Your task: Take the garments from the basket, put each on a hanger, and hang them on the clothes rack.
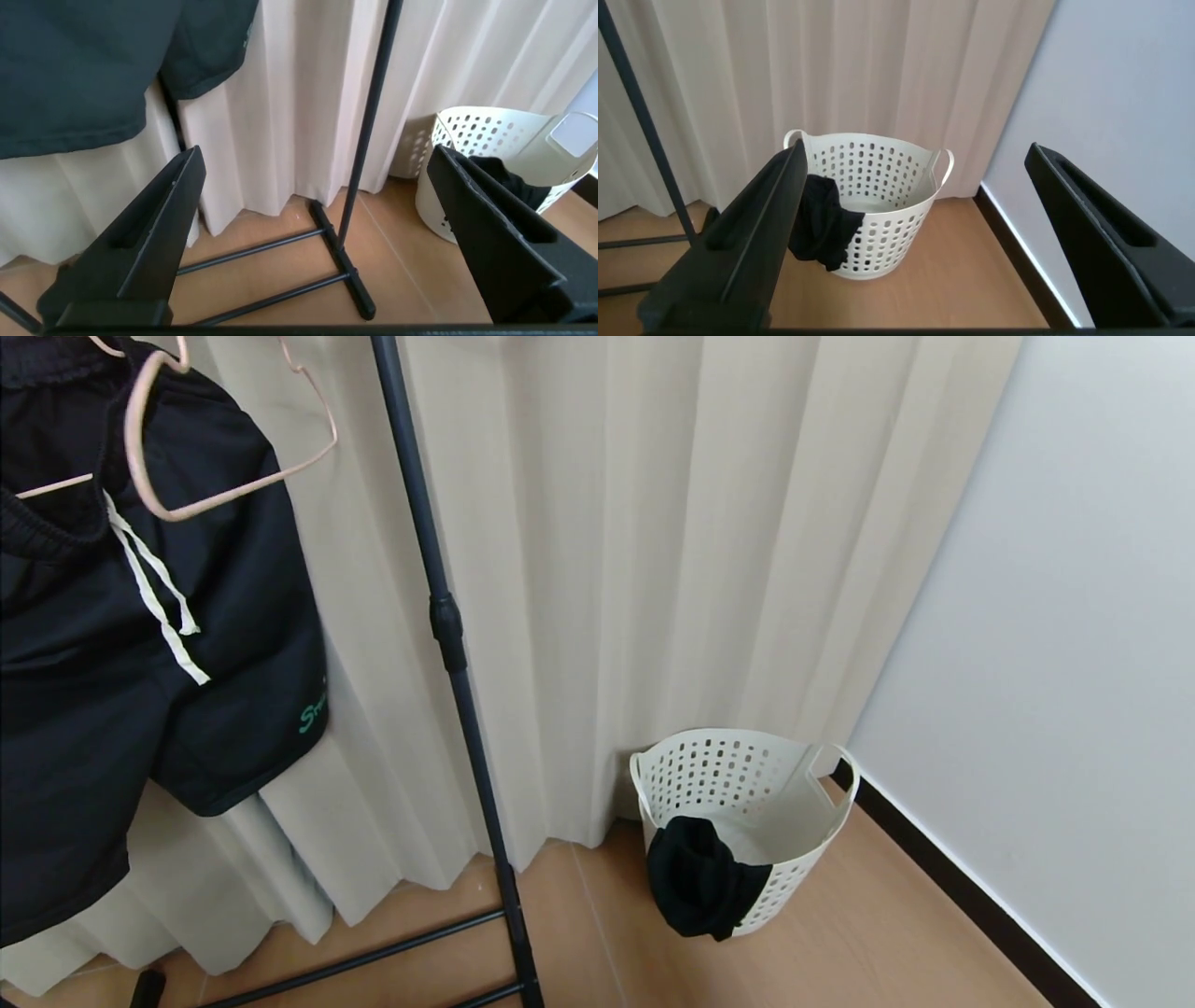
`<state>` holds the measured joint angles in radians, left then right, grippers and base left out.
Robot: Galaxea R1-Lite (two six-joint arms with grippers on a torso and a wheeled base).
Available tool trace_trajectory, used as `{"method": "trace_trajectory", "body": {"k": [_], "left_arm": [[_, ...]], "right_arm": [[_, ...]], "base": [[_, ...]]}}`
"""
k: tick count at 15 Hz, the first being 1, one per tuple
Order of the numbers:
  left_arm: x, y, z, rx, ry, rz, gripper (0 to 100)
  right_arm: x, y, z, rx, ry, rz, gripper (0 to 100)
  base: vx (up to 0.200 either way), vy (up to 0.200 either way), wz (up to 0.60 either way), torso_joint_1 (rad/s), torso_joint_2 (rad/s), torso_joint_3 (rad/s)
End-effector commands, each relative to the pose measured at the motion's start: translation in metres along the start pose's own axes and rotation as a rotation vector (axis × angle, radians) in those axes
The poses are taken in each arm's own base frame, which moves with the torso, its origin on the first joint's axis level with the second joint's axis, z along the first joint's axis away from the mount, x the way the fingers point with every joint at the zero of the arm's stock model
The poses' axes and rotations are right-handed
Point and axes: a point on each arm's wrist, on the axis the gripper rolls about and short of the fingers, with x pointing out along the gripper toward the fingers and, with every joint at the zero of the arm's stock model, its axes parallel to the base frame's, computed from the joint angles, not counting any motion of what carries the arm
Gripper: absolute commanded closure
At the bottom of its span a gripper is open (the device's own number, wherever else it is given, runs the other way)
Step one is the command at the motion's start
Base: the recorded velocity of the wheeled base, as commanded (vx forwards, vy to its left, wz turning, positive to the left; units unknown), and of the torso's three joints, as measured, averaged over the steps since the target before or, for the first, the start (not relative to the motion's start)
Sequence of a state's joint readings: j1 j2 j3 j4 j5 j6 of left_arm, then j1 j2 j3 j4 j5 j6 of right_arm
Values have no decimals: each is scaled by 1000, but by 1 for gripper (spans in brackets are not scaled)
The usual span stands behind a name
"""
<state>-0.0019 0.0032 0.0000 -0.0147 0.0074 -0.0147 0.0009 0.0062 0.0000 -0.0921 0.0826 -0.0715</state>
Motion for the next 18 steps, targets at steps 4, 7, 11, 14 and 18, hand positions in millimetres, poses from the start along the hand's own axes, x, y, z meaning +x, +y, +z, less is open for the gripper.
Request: {"method": "trace_trajectory", "body": {"k": [4, 7, 11, 14, 18], "left_arm": [[0, 0, 0, 1, 1, 1, 0], [0, 0, 0, 1, 1, 1, 0], [0, 0, 0, 1, 1, 1, 0], [0, 0, 0, 1, 1, 1, 0], [0, 0, 0, 1, 1, 1, 0]], "right_arm": [[0, 0, 0, 1, -2, 1, 0], [0, 0, 0, 1, -2, 1, 0], [0, 0, 0, 1, -2, 1, 0], [0, 0, 0, 1, -2, 1, 0], [0, 0, 0, 1, -2, 1, 0]], "base": [[0, 0, 0, 4, 5, -179], [0, 0, 0, 2, 4, -188], [0, 0, 0, 6, 5, -198], [0, 0, 0, 7, 2, -201], [0, 0, 0, 4, 5, -199]]}}
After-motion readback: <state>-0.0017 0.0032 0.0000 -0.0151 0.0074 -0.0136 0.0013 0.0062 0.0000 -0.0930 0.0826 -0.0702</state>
